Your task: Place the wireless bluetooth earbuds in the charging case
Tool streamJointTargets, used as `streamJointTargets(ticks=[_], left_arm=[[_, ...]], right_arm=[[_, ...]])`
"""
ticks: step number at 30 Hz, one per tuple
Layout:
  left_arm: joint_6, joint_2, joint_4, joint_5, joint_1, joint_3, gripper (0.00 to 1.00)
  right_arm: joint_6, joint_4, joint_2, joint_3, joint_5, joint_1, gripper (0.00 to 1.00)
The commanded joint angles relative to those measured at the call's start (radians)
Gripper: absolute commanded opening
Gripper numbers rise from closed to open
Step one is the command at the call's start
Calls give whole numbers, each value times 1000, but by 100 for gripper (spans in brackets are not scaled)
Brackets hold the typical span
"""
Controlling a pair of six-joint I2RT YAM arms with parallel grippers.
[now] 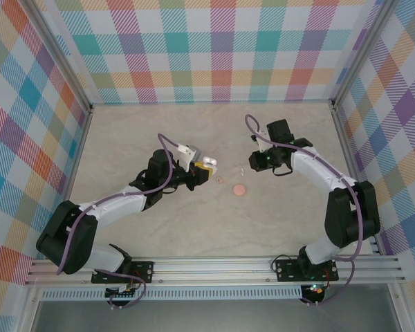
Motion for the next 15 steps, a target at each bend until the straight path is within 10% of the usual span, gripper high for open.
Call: streamJointTargets(ticks=[1,15], left_arm=[[-3,-8,23,-4,6,36,0],[28,-90,-57,-43,13,37,0]], right_arm=[[3,-48,57,7,20,2,17],[-13,-124,332,210,-34,44,36]])
